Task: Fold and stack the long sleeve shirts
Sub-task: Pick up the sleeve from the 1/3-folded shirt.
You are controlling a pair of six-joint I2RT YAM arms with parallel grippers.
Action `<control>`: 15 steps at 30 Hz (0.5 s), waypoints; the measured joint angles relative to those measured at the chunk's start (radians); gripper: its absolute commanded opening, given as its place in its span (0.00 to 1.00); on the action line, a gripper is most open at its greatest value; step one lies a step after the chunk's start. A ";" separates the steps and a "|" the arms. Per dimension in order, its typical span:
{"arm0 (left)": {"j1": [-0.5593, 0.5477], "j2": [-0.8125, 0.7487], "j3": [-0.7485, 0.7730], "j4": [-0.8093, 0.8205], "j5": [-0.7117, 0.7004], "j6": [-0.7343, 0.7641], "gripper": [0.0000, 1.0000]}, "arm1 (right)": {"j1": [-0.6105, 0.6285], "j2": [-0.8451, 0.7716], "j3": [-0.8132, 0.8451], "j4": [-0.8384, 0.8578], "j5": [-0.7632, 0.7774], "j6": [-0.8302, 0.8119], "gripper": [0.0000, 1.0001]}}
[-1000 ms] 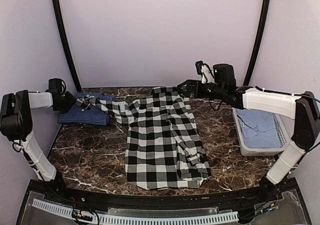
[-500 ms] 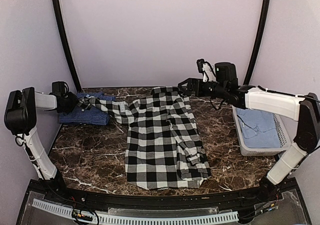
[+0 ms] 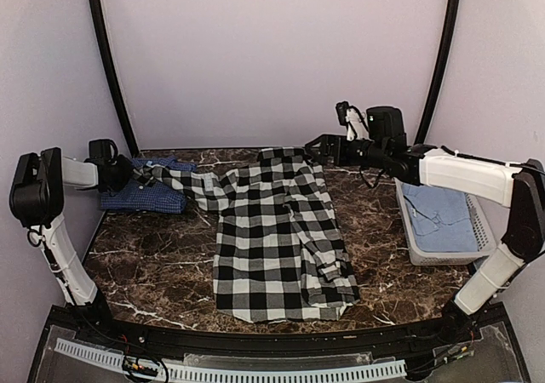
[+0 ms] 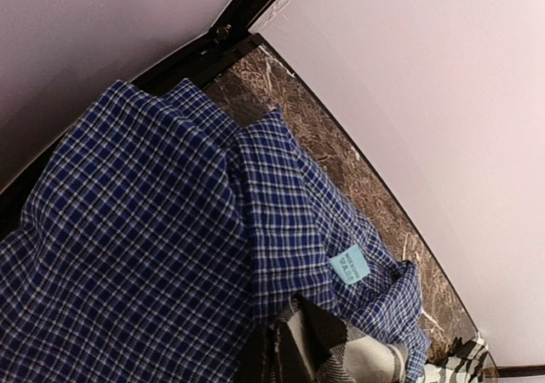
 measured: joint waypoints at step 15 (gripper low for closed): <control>-0.111 -0.238 -0.063 -0.025 0.140 0.053 0.00 | 0.018 -0.007 -0.010 0.001 0.006 -0.009 0.99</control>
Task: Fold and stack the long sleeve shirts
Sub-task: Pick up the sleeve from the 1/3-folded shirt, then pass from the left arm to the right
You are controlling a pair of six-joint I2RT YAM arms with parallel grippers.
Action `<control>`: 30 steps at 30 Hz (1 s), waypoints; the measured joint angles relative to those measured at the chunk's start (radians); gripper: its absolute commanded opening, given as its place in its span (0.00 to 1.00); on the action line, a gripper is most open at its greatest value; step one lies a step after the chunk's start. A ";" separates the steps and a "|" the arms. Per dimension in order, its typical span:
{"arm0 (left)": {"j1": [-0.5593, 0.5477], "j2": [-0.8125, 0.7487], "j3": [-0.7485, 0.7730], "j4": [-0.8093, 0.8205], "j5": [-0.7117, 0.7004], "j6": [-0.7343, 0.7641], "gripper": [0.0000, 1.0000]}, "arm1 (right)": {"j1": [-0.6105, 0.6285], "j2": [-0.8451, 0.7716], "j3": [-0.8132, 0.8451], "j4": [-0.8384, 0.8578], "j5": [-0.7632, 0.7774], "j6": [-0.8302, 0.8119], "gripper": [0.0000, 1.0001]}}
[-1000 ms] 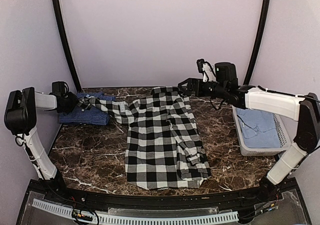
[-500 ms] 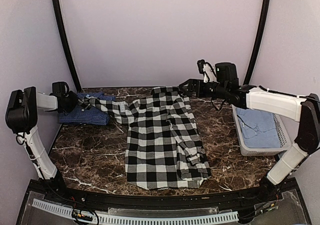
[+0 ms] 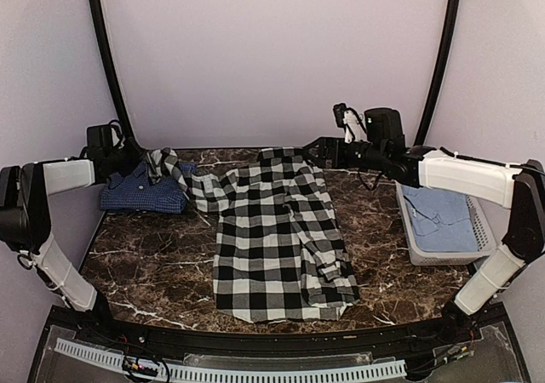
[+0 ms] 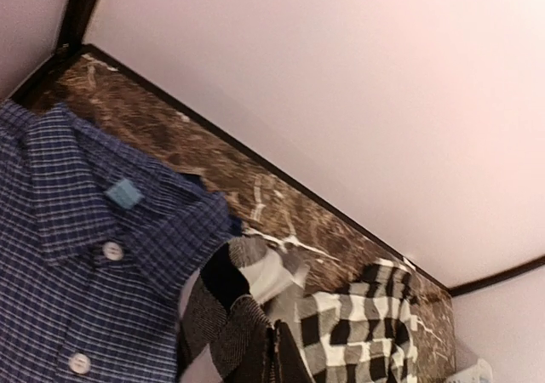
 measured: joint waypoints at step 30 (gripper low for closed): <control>-0.620 -0.050 0.056 -0.098 0.158 -0.191 0.00 | 0.241 0.077 0.057 0.053 0.247 0.084 0.92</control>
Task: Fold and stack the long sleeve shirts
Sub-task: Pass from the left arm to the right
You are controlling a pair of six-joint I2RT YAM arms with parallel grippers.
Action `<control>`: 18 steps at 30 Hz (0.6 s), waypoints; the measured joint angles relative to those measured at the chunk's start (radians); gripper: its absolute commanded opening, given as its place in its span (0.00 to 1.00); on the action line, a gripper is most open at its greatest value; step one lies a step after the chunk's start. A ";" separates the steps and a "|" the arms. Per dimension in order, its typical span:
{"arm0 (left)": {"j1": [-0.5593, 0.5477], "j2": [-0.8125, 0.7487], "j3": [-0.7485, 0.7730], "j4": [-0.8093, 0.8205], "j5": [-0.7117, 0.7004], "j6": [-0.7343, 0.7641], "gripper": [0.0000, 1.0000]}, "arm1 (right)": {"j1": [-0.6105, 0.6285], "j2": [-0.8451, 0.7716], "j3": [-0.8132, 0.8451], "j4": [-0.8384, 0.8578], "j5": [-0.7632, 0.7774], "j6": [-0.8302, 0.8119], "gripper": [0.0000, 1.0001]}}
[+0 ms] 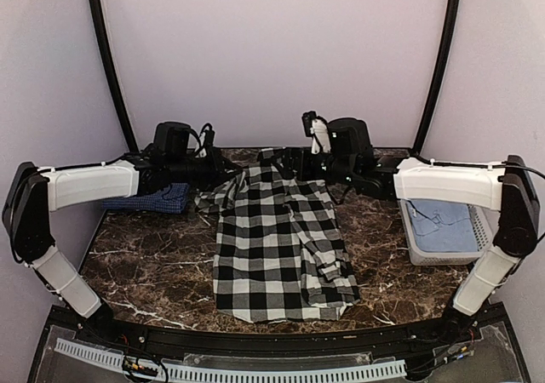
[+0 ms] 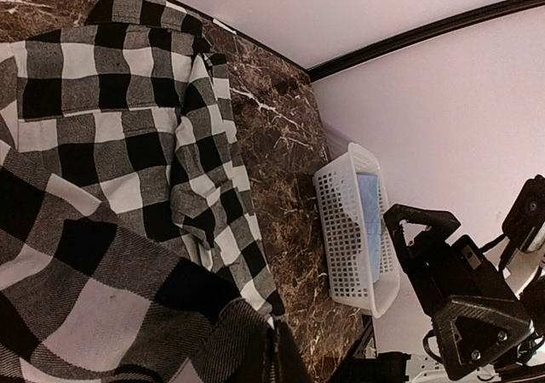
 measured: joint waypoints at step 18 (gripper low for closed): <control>-0.113 0.152 0.126 0.011 -0.074 -0.132 0.00 | 0.074 0.127 0.001 0.002 -0.109 0.103 0.91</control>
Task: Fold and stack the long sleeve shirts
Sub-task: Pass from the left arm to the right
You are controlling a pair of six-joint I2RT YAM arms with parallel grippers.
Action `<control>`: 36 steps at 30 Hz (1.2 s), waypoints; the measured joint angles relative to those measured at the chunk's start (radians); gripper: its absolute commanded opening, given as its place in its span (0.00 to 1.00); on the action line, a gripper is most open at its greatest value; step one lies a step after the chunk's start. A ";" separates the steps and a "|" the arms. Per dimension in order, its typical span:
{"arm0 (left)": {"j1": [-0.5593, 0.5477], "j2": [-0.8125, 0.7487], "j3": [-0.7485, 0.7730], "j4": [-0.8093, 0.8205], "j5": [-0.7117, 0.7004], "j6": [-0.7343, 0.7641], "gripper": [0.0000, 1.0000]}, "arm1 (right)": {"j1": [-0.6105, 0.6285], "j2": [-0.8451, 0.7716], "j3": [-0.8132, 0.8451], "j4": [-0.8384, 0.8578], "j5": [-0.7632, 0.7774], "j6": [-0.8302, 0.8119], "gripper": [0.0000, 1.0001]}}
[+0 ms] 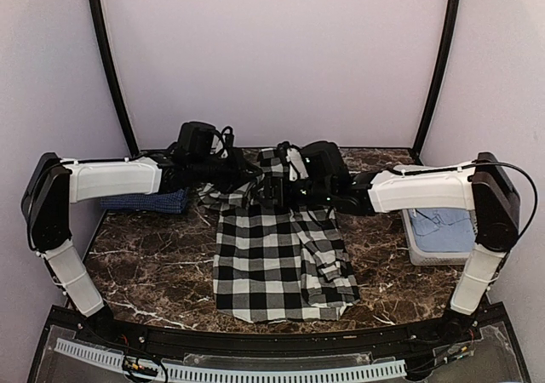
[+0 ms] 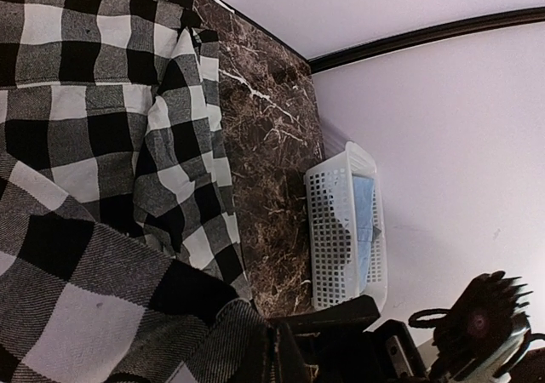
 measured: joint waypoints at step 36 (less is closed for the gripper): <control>-0.028 0.047 0.062 -0.050 0.000 0.029 0.07 | -0.006 0.167 0.096 0.010 0.076 0.063 0.08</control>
